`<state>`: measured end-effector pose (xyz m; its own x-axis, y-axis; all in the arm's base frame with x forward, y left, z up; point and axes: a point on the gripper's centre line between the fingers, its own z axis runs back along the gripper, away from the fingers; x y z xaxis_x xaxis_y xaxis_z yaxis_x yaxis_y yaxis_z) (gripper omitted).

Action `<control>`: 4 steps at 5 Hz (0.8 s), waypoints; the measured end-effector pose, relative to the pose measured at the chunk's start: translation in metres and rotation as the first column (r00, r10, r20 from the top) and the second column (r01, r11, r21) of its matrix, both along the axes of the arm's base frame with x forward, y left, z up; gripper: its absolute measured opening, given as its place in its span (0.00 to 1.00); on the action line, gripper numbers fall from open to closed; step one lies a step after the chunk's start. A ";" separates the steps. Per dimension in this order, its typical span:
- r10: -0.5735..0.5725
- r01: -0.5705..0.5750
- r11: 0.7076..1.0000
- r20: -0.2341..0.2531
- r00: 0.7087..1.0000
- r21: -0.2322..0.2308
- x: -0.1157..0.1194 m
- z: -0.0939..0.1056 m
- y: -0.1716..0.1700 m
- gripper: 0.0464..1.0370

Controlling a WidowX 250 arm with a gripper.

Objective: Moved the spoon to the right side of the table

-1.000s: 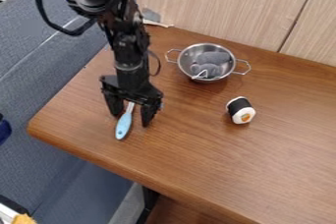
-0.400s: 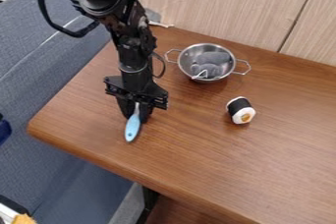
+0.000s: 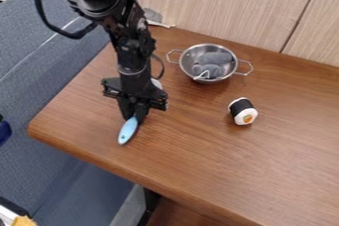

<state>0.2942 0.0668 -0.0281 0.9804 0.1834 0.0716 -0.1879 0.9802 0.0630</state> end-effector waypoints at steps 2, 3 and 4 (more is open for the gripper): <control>0.144 -0.143 0.989 0.050 0.988 -0.027 -0.013 0.021 0.009 0.18; 0.142 -0.139 0.990 0.115 0.983 -0.037 -0.012 0.041 0.004 0.18; 0.044 -0.036 0.998 0.155 0.987 -0.057 -0.003 0.055 -0.030 0.18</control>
